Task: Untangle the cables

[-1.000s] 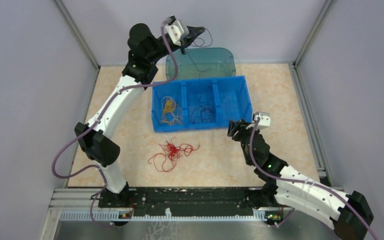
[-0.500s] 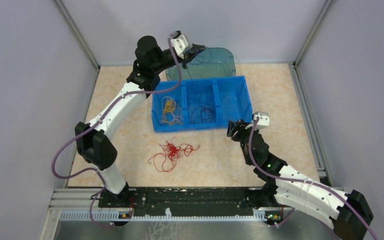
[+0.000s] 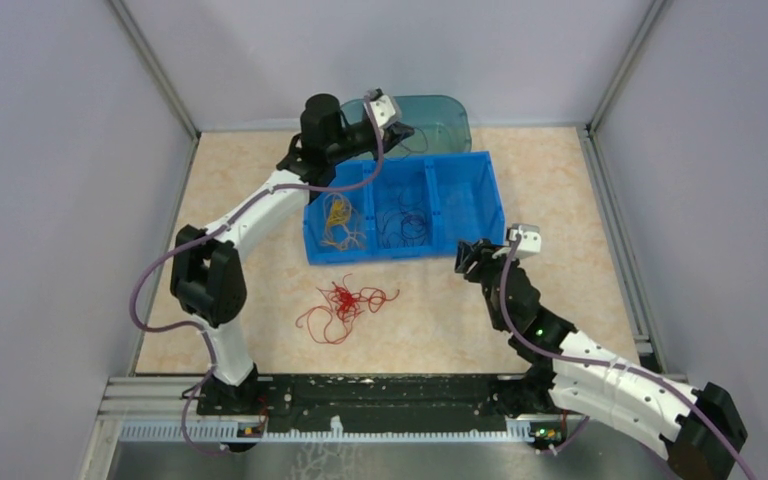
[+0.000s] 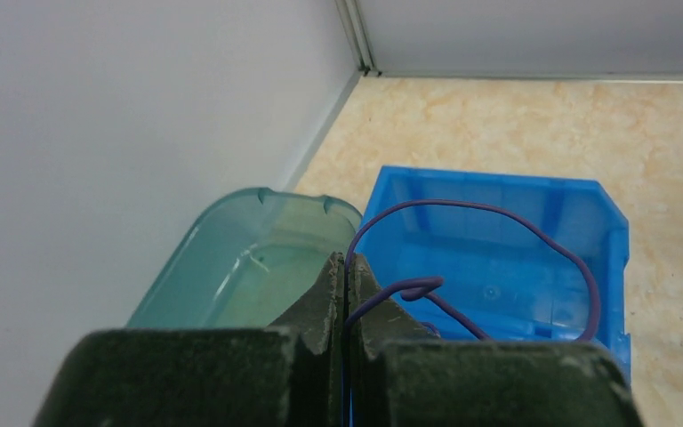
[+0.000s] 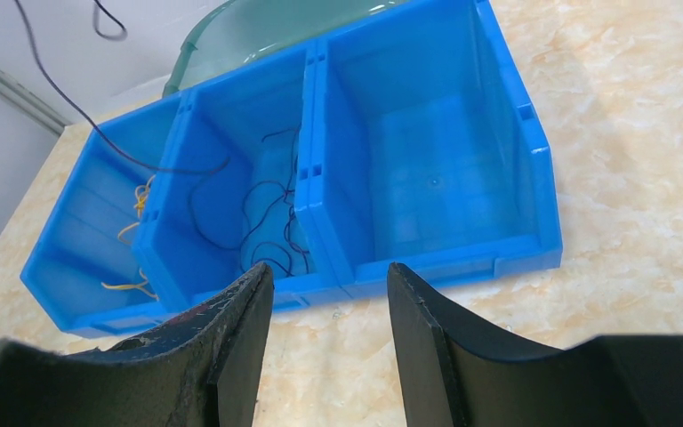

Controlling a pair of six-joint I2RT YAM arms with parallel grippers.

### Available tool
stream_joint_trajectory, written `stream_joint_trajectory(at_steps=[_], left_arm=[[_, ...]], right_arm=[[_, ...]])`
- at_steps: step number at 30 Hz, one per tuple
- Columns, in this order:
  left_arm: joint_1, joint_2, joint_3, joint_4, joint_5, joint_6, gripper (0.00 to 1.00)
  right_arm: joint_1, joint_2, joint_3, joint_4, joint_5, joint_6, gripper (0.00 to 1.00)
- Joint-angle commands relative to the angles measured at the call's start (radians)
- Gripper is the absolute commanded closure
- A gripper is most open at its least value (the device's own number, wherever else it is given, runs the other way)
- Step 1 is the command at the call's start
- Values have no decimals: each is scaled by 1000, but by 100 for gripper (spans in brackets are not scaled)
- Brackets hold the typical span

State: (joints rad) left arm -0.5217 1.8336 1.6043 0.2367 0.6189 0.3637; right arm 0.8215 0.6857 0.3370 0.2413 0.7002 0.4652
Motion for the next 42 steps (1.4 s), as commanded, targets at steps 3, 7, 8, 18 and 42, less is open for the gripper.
stream_joint_trajectory(at_steps=[3, 7, 8, 18, 42], left_arm=[[-25, 81, 37, -183, -102, 45, 94], [-29, 152, 137, -425, -138, 62, 92], [-30, 151, 131, -440, -138, 70, 92], [-41, 98, 98, -514, -156, 137, 45], [214, -337, 3, -1005, 160, 265, 4]], right_arm=[[-5, -19, 29, 32, 19, -3, 49], [-11, -4, 35, 40, 11, -15, 49], [-12, -1, 42, 39, 5, -16, 49], [-25, 11, 73, 11, -24, -16, 49], [34, 483, 311, 121, -861, -179, 41]])
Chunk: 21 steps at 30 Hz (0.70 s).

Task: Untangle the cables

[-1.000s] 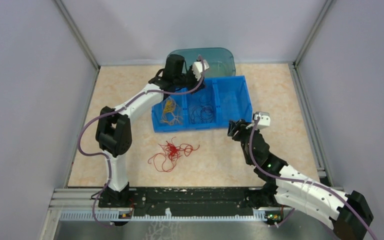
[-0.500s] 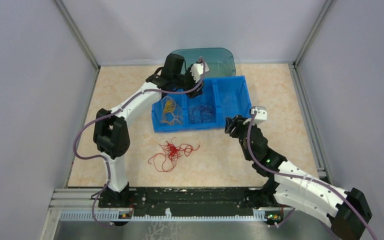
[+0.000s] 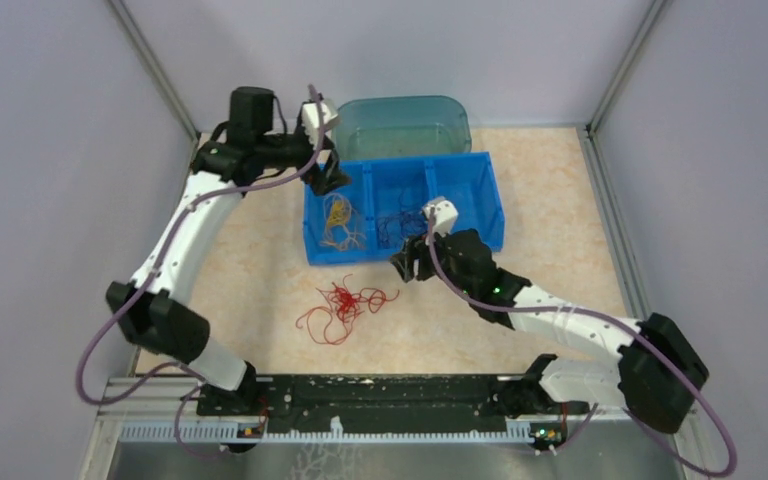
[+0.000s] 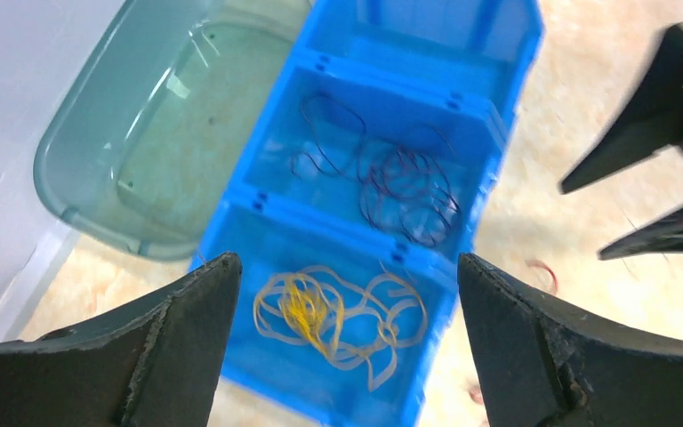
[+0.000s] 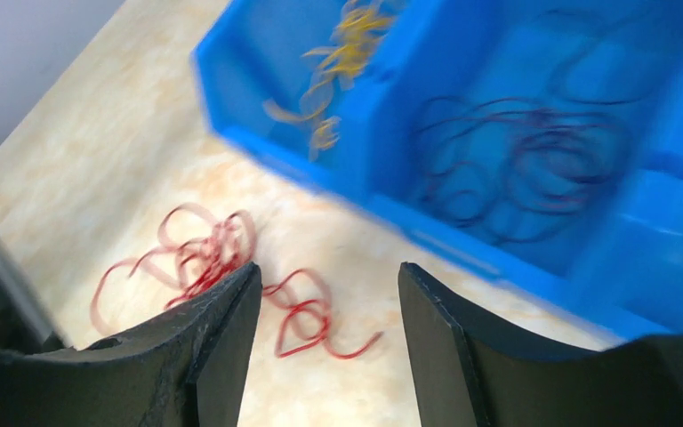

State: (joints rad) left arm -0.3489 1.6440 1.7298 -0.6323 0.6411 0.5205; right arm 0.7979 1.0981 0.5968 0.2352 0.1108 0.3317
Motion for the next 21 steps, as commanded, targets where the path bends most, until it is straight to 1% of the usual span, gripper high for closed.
stream_joint_trajectory(at_steps=[1, 3, 5, 8, 12, 16, 18, 21], left_arm=[[59, -191, -171, -139, 142, 125, 4], [96, -266, -263, -178, 147, 183, 3], [117, -335, -354, -197, 129, 245, 2], [144, -418, -459, -218, 99, 314, 1], [154, -486, -593, -231, 55, 382, 1], [155, -549, -678, -241, 63, 462, 1], [155, -582, -718, -255, 72, 526, 2], [154, -624, -768, -280, 86, 616, 3]], right_arm=[[85, 98, 54, 154, -284, -46, 40], [142, 162, 82, 179, -288, -53, 39], [168, 259, 121, 177, -266, -38, 39], [175, 371, 168, 220, -305, -3, 39], [181, 515, 227, 258, -356, 17, 40], [183, 602, 254, 289, -319, 35, 45], [183, 613, 259, 310, -299, 50, 45], [182, 632, 299, 285, -260, 67, 45]])
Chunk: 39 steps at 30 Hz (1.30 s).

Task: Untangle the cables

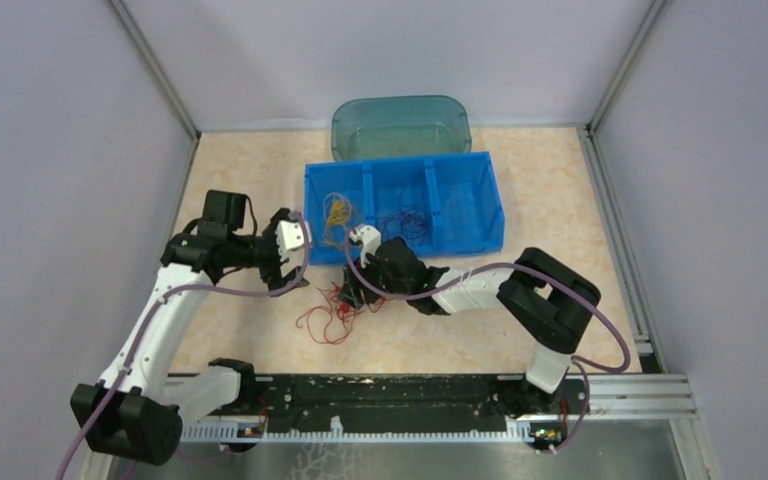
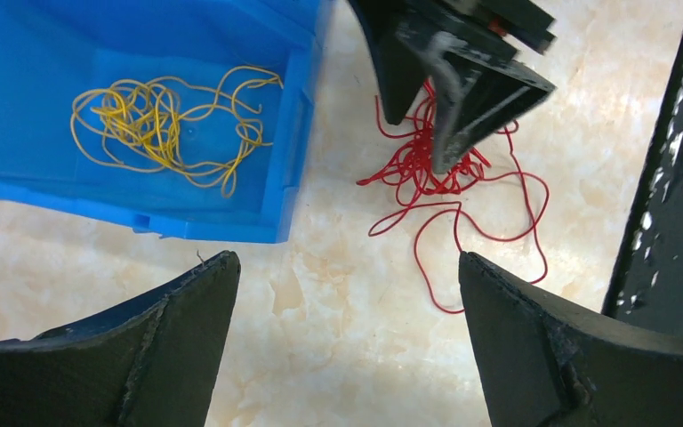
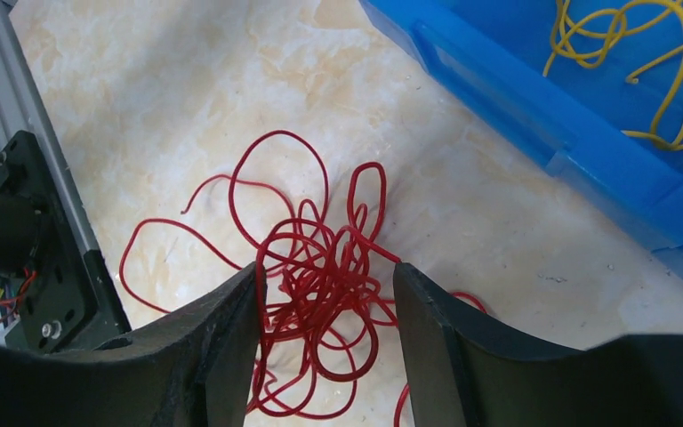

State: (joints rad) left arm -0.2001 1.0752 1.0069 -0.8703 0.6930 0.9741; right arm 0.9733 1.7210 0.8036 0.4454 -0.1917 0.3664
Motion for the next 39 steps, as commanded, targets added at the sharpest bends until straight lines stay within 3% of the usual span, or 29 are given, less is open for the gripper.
stream_joint_trajectory(at_steps=[1, 13, 23, 33, 39], left_arm=[[5, -65, -57, -44, 40, 176, 3], [5, -84, -80, -57, 85, 217, 4], [5, -93, -77, -33, 106, 199, 5], [5, -115, -60, 155, 246, -55, 5], [5, -116, -50, 327, 385, -316, 6]], right_arm=[[4, 20, 105, 63, 55, 38, 45], [-9, 77, 140, 109, 19, 136, 53], [-11, -4, 131, 111, 23, 147, 100], [-11, -304, 135, 105, 2, 109, 100], [-6, -433, 137, 151, -36, 146, 100]])
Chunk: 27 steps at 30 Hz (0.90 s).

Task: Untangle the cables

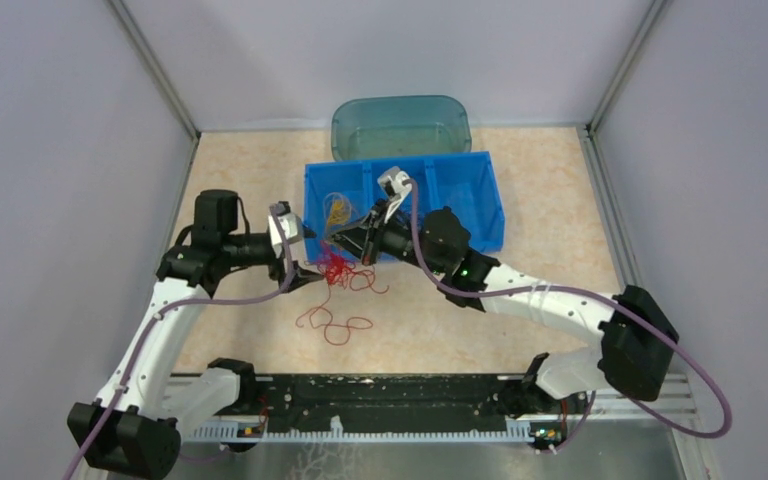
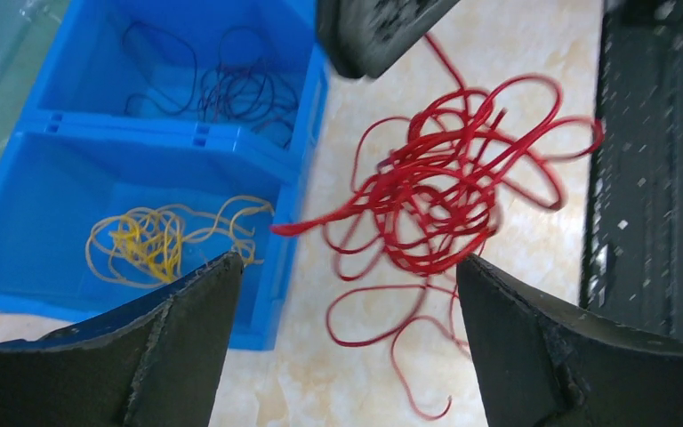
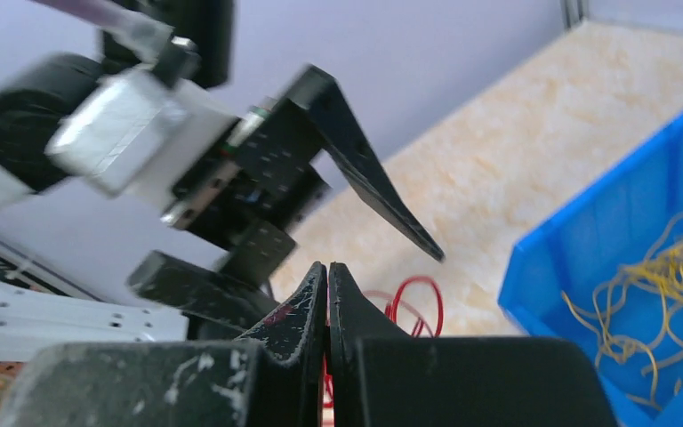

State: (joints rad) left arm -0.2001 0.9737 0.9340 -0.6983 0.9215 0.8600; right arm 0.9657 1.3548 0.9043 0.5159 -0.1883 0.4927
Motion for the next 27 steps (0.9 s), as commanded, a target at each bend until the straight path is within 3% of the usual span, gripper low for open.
stream_joint_trajectory(at_steps=[1, 3, 5, 10, 12, 14, 15, 17, 19, 22, 27], left_arm=[[5, -16, 22, 186, 185, -246, 6], [-3, -16, 21, 227, 235, -294, 12], [-27, -7, 28, 218, 247, -292, 25], [-51, 7, 53, 90, 215, -137, 50], [-53, 4, 48, 67, 212, -107, 55], [-59, -2, 36, 50, 203, -82, 53], [-62, -5, 30, 39, 197, -68, 47], [-64, -12, 8, 24, 179, -62, 21], [-66, -26, -29, 22, 173, -52, 8], [-75, -46, -87, 80, 156, -64, 7], [-95, -70, -137, 291, 123, -117, 29]], right_arm=[[4, -76, 38, 88, -41, 24, 100], [8, -87, 52, 89, -44, 29, 100], [8, -96, 61, 88, -47, 33, 100], [8, -126, 64, 66, -30, 22, 100], [7, -138, 59, 58, -24, 16, 100], [7, -148, 53, 55, -18, 11, 100], [8, -154, 50, 51, -16, 10, 100], [7, -167, 47, 44, -10, 5, 100], [7, -187, 47, 19, -2, -6, 100], [7, -216, 43, -10, 14, -17, 100], [7, -262, 8, -34, 22, -14, 100]])
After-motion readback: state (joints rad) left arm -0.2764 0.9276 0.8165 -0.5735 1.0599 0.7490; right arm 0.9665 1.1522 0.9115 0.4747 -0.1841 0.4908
